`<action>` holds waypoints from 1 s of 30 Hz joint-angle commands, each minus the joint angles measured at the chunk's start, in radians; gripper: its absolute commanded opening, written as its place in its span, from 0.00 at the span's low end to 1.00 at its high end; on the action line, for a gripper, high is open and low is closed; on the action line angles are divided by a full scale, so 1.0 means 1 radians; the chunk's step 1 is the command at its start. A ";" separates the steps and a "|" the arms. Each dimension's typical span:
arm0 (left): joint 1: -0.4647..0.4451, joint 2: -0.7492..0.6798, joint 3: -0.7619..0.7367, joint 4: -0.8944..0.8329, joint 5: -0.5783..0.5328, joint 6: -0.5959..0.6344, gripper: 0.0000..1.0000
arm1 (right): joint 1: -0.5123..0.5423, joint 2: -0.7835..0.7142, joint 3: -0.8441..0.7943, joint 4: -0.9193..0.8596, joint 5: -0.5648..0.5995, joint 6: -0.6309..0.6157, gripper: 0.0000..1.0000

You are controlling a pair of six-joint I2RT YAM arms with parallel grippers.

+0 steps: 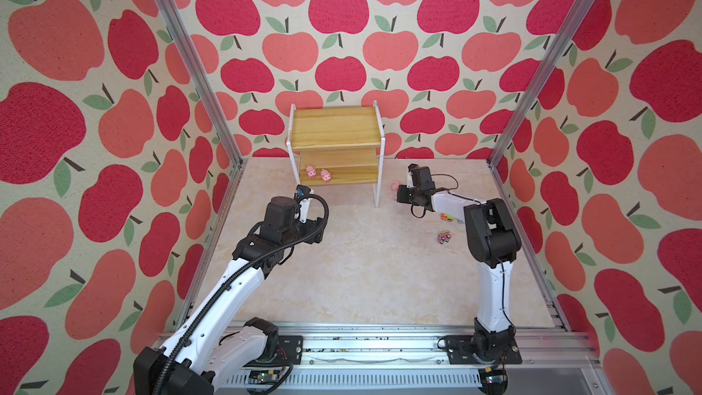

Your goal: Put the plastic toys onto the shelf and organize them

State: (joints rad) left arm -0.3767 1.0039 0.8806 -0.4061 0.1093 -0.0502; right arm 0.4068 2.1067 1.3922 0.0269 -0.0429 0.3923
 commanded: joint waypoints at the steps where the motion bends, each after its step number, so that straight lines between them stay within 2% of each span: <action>1: 0.005 -0.018 -0.016 0.037 -0.014 0.021 0.84 | 0.040 -0.090 -0.105 0.026 0.001 -0.073 0.09; 5: 0.005 -0.020 -0.015 0.037 -0.007 0.021 0.84 | 0.081 -0.208 -0.247 0.083 0.013 -0.107 0.04; 9: 0.005 -0.028 -0.020 0.040 -0.012 0.023 0.84 | 0.140 -0.325 -0.399 0.118 0.047 -0.134 0.04; 13: 0.004 -0.030 -0.022 0.042 -0.011 0.023 0.84 | 0.226 -0.450 -0.596 0.246 0.103 -0.138 0.06; 22: -0.012 -0.043 -0.030 0.043 -0.035 0.034 0.84 | 0.434 -0.483 -0.831 0.520 0.198 -0.153 0.11; 26: -0.036 -0.049 -0.039 0.043 -0.065 0.049 0.84 | 0.468 -0.521 -0.905 0.576 0.232 -0.164 0.19; 30: -0.039 -0.044 -0.037 0.043 -0.064 0.049 0.85 | 0.484 -0.640 -0.960 0.534 0.270 -0.160 0.29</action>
State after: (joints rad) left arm -0.4129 0.9684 0.8524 -0.3813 0.0673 -0.0235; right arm 0.8837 1.5410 0.4614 0.5632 0.1715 0.2417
